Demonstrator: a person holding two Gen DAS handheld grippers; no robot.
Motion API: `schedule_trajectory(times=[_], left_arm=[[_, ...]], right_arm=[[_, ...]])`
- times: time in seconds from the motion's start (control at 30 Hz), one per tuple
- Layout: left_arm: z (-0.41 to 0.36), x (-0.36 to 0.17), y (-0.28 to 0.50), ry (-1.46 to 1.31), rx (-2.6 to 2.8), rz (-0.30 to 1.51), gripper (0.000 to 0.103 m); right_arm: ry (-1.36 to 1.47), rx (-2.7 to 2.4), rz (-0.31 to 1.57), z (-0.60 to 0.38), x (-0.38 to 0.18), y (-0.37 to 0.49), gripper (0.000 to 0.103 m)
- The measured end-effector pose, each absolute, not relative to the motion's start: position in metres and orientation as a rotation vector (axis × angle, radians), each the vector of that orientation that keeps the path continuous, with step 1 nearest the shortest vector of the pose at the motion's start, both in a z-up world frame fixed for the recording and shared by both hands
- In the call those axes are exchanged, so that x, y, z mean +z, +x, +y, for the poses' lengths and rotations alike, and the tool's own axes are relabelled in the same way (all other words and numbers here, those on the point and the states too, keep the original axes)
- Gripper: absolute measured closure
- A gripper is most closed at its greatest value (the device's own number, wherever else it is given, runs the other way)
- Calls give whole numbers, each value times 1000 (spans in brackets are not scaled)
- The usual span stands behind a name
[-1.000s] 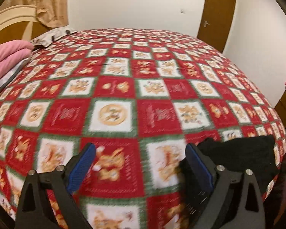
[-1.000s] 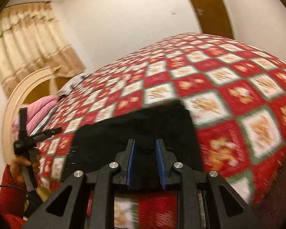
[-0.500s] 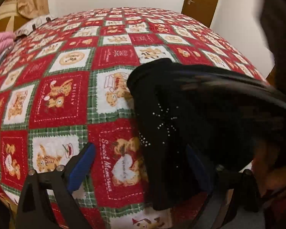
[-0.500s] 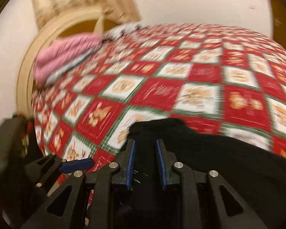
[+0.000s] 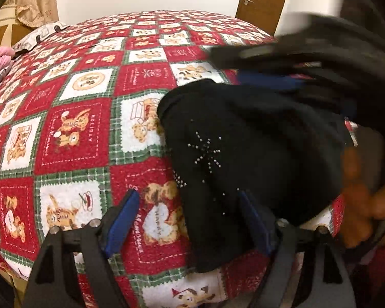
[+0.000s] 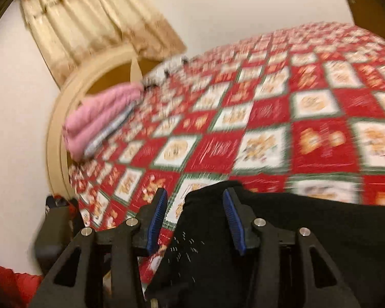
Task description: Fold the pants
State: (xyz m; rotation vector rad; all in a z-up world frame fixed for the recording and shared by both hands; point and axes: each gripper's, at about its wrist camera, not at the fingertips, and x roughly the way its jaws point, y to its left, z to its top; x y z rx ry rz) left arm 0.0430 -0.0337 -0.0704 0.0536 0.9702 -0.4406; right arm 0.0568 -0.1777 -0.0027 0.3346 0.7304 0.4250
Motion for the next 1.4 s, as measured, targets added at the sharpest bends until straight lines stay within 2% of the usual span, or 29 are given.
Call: schedule_trajectory(times=[0.07,0.1,0.2,0.27,0.3,0.47,0.57,0.6,0.63,0.93,0.97,1.03,1.07,1.13,1.17,1.4], left_arm=[[-32,-67,47,43,-437,969,21],[-32,-65,49,41,-433,964,21],[-34,-59,58,35,-429,943,19],[-37,-59,66,27,-427,938,12],[-40,-61,69,19,-436,940,5],[-51,-74,76,-5,-432,967,0],[-59,-75,71,37,-423,959,0],[-59,-74,69,37,-423,958,0],[-60,-75,70,34,-419,959,0],[-65,-74,64,5,-471,1005,2],[-62,-73,66,-16,-472,1008,4],[-56,-70,67,-54,-462,997,23],[-51,-69,68,-83,-448,994,30],[-44,-68,71,-154,-492,997,70],[-42,-67,73,-190,-515,1009,79],[-58,-57,62,-62,-515,954,87]], right_arm=[[323,365,699,-198,9,39,38],[319,310,675,-216,14,24,35],[350,176,643,-267,14,-5,35],[384,87,646,-298,9,-19,35],[420,16,649,-321,2,-30,35],[624,-103,708,-384,-38,-57,32],[755,-77,747,-393,-64,-61,31],[759,-50,737,-389,-68,-59,24],[727,-51,734,-385,-67,-58,23],[589,20,791,-342,-68,-58,22],[574,13,797,-340,-68,-56,22],[553,-16,815,-339,-70,-55,31],[537,-34,828,-338,-70,-52,44],[531,-24,831,-337,-69,-54,57],[537,-12,829,-336,-68,-55,65],[457,-63,822,-320,-59,-57,68]])
